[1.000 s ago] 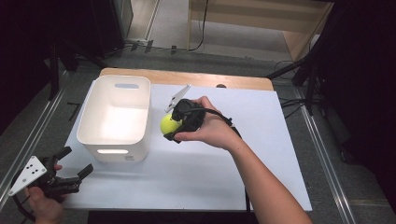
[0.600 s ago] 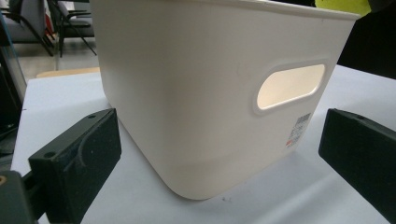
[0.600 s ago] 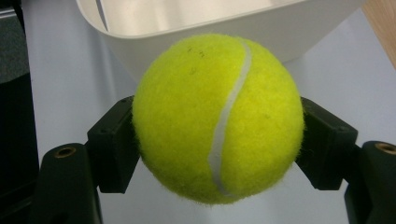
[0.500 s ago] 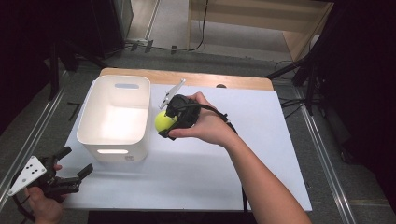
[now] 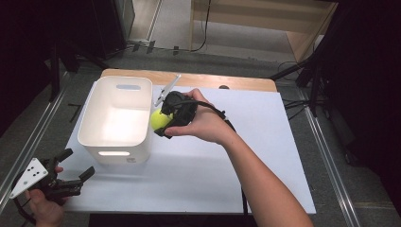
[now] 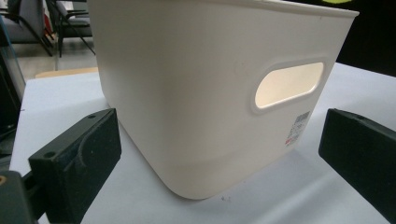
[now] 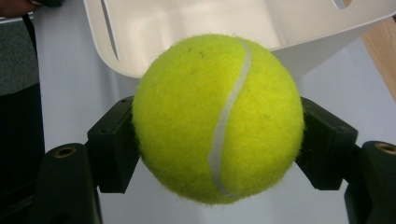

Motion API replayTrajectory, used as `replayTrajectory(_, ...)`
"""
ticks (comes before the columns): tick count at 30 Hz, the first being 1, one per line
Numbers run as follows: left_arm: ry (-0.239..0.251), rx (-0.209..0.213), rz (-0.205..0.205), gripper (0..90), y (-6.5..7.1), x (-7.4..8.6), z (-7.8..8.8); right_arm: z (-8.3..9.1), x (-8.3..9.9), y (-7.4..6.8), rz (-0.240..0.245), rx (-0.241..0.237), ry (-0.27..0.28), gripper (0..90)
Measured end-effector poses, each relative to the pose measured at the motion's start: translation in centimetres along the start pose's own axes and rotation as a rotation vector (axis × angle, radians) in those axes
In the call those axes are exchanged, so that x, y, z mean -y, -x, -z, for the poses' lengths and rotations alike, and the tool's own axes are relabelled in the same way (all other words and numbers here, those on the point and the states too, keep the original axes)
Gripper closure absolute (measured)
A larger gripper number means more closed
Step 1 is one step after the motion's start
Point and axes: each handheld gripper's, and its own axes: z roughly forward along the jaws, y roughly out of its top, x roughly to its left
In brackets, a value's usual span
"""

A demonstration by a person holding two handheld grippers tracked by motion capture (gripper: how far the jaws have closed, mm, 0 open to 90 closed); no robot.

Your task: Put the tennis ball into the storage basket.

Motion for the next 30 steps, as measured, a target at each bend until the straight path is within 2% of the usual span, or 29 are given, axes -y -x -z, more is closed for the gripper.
replayTrajectory(11,-0.005,0.003,-0.006,0.0,0.1,0.0,-0.1,-0.3,-1.3,-0.3,0.008,-0.008,0.004,23.9)
replayTrajectory(21,-0.007,0.002,-0.005,0.0,0.1,0.0,-0.1,-0.7,-2.7,-0.6,0.037,-0.012,0.012,23.9)
replayTrajectory(30,-0.009,0.003,-0.009,0.0,0.1,0.0,-0.2,-1.2,-3.3,-0.7,0.037,-0.019,0.009,23.9)
